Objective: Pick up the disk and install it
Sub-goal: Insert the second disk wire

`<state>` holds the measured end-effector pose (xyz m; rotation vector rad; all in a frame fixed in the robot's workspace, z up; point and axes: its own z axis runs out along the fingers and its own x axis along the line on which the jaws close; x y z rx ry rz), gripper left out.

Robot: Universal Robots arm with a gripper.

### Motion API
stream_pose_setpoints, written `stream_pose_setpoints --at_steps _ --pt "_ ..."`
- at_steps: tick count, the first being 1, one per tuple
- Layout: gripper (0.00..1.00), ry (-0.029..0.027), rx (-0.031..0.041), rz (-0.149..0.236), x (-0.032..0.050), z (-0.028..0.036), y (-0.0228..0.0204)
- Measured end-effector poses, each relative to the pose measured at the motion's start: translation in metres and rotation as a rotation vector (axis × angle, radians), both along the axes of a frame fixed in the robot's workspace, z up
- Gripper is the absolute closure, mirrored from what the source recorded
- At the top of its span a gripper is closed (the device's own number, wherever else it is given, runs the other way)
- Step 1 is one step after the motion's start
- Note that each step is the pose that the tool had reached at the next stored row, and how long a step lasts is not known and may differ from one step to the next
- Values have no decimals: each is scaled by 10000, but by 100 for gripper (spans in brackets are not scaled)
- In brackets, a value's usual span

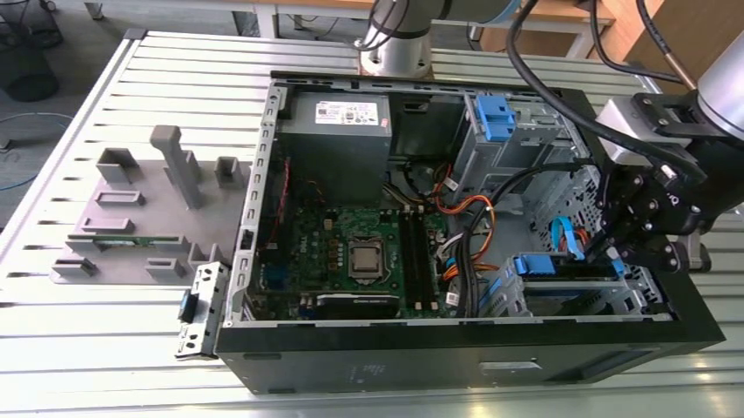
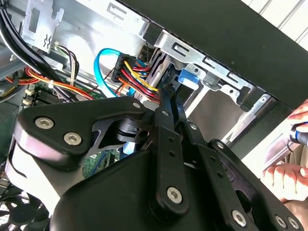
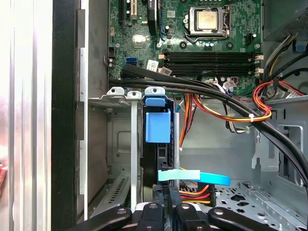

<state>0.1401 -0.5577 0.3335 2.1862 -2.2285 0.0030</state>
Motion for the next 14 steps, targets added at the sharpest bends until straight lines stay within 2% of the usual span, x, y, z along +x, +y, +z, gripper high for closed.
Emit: stream_pose_setpoints --at_steps 14 --pt "84 0 2 0 0 -40 0"
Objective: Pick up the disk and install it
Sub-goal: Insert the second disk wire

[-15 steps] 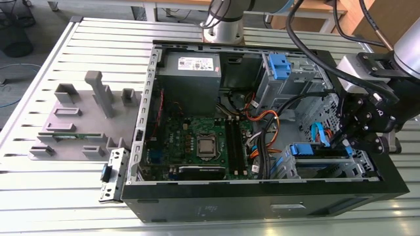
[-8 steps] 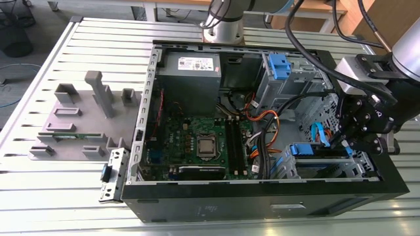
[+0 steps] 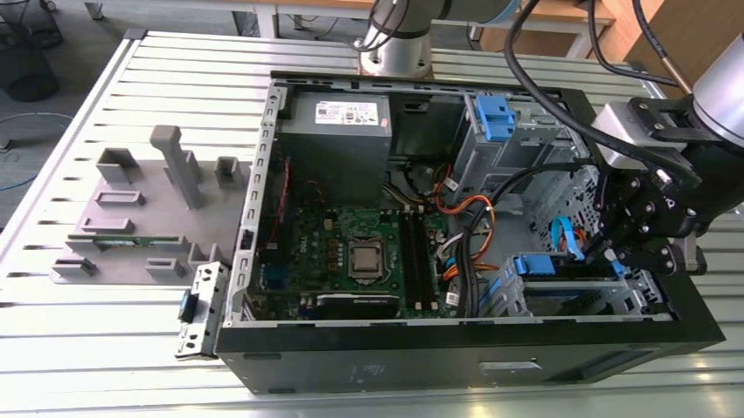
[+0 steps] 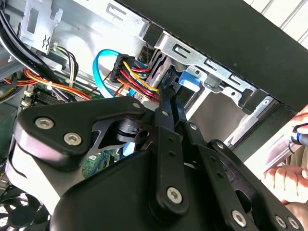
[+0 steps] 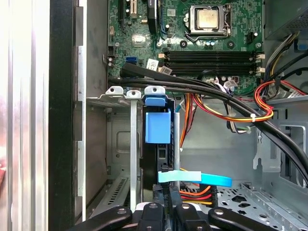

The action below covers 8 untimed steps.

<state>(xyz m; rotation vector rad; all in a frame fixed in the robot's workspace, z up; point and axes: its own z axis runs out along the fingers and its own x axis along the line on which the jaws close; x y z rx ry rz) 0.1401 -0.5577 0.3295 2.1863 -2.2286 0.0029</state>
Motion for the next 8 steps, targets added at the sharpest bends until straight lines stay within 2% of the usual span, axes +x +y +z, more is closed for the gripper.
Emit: stream_pose_setpoints --at_steps 8 --pt "83 0 2 0 0 -2 0"
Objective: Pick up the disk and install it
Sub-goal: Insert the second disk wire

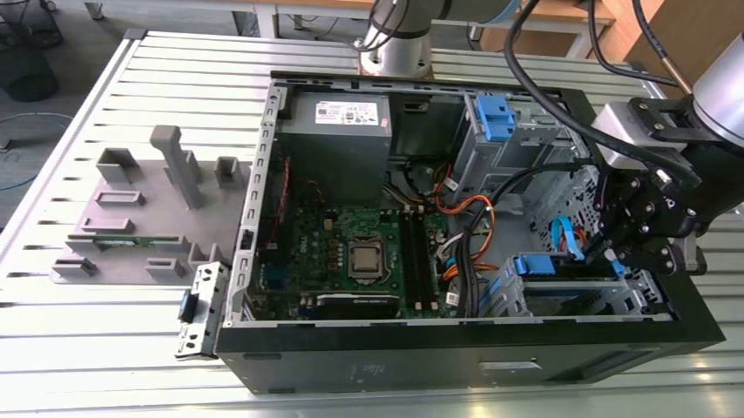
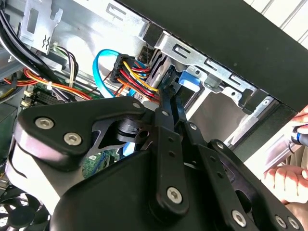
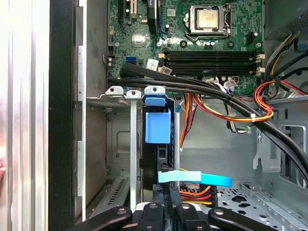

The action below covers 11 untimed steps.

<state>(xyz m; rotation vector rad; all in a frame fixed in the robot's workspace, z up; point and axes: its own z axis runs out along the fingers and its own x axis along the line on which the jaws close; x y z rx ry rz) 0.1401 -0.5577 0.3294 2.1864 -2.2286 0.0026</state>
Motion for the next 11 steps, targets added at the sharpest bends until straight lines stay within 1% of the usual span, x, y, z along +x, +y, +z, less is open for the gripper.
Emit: stream_pose_setpoints --at_steps 1,2,4,5,11 --pt "83 0 3 0 0 -1 0" --pt "76 0 2 -1 0 -1 0" --pt "76 0 -3 0 0 5 0" --pt "76 0 -1 0 0 17 0" --pt "76 0 1 0 0 174 0"
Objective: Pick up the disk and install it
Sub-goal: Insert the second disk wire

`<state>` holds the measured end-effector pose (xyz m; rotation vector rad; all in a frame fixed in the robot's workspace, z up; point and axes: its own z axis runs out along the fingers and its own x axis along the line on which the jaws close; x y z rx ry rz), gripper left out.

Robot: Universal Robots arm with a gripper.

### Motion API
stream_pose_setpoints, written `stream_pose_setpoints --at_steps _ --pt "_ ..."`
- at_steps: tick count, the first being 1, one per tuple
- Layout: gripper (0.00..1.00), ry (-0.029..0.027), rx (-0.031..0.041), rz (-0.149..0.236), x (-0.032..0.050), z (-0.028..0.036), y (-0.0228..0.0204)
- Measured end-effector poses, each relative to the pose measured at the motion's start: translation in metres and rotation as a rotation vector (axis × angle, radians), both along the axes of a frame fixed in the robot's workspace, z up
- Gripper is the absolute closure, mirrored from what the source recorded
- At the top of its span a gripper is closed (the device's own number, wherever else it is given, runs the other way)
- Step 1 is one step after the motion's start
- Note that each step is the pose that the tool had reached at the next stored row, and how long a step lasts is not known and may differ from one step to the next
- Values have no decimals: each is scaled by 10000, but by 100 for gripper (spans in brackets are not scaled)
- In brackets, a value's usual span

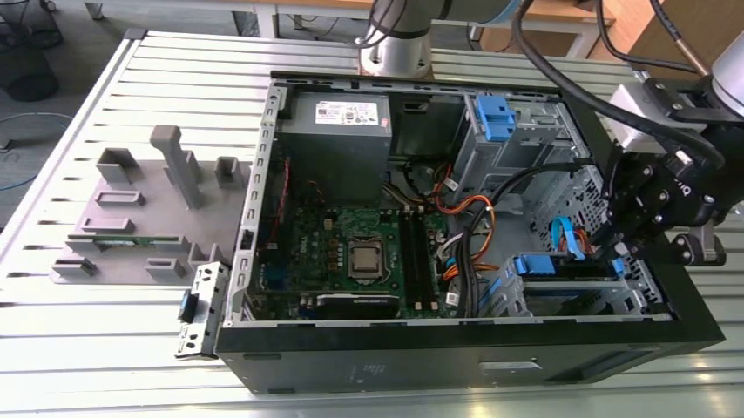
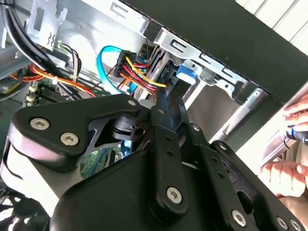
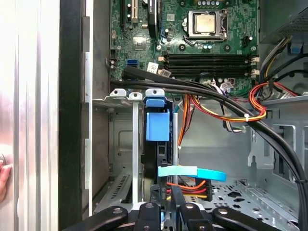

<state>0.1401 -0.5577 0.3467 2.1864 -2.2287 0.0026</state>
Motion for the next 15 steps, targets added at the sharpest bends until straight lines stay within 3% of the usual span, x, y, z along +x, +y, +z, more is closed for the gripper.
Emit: stream_pose_setpoints --at_steps 8,15 --pt "76 0 -2 0 0 204 0" --pt "76 -15 -1 0 0 205 0"
